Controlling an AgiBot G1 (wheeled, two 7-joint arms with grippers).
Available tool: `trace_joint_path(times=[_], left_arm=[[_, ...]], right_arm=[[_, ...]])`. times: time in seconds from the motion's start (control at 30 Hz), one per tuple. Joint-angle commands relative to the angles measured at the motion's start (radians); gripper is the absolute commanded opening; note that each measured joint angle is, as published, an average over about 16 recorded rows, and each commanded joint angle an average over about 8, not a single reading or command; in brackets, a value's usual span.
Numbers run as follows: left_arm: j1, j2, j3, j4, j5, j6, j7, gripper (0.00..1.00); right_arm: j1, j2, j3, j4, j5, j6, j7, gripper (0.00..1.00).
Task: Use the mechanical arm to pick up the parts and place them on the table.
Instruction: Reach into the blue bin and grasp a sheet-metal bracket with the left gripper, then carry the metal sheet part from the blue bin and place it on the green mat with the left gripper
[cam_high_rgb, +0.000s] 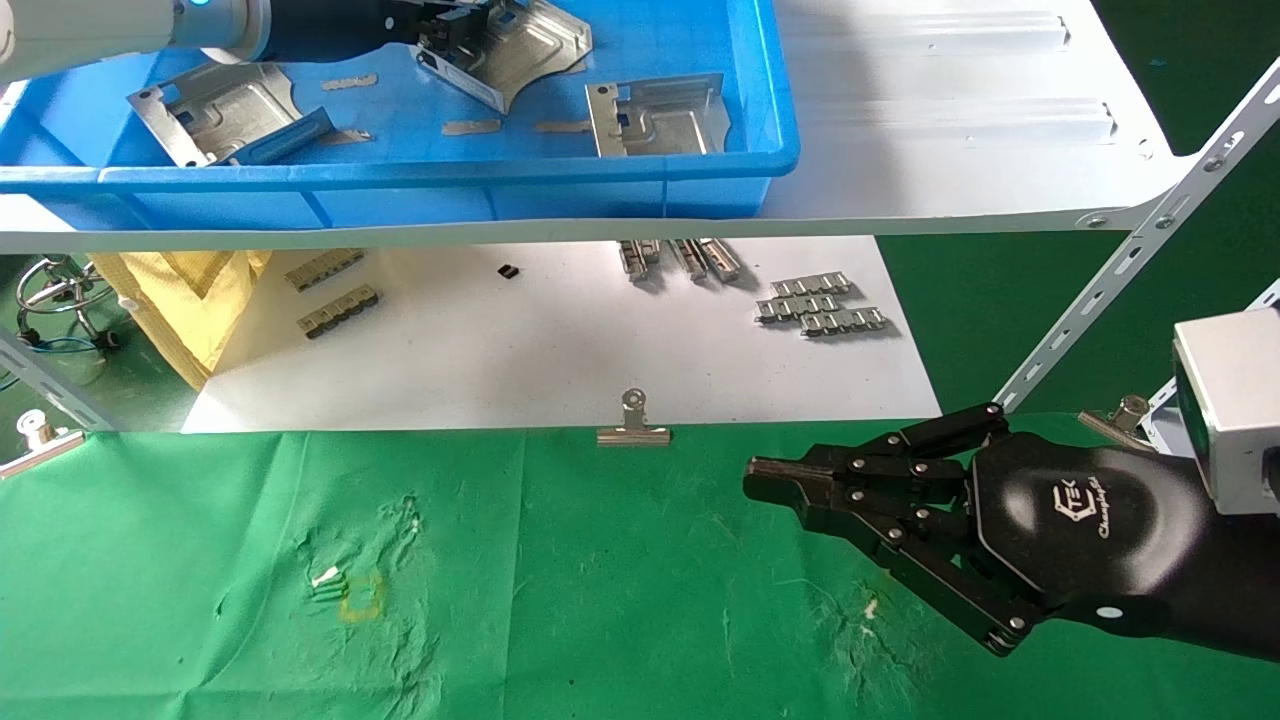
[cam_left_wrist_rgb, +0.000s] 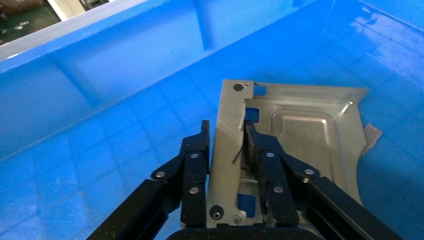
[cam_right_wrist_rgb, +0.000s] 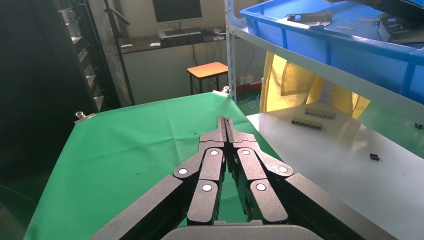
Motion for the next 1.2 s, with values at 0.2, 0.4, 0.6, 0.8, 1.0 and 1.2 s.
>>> trace_joint_path(times=[0.2, 0.4, 0.6, 0.8, 1.0, 1.2], left_arm=[[-0.012, -0.009, -0.003, -0.001, -0.012, 0.028, 0.003, 0.0], [-0.04, -0.043, -0.035, -0.024, -0.063, 0.098, 0.046, 0.0], [-0.029, -0.13, -0.09, -0.078, -0.155, 0.312, 0.169, 0.0], [0.014, -0.232, -0.156, -0.113, -0.269, 0.578, 0.344, 0.0], [0.047, -0.299, -0.189, -0.103, -0.33, 0.765, 0.487, 0.0], [0.124, -0.378, -0.206, -0.129, -0.396, 0.851, 0.601, 0.0]], right_arm=[[0.0, 0.0, 0.0, 0.0, 0.0, 0.0, 0.0, 0.55], [0.0, 0.0, 0.0, 0.0, 0.0, 0.0, 0.0, 1.0], [0.0, 0.0, 0.0, 0.0, 0.0, 0.0, 0.0, 1.0], [0.0, 0.0, 0.0, 0.0, 0.0, 0.0, 0.0, 1.0], [0.0, 0.0, 0.0, 0.0, 0.0, 0.0, 0.0, 1.0], [0.0, 0.0, 0.0, 0.0, 0.0, 0.0, 0.0, 1.0]])
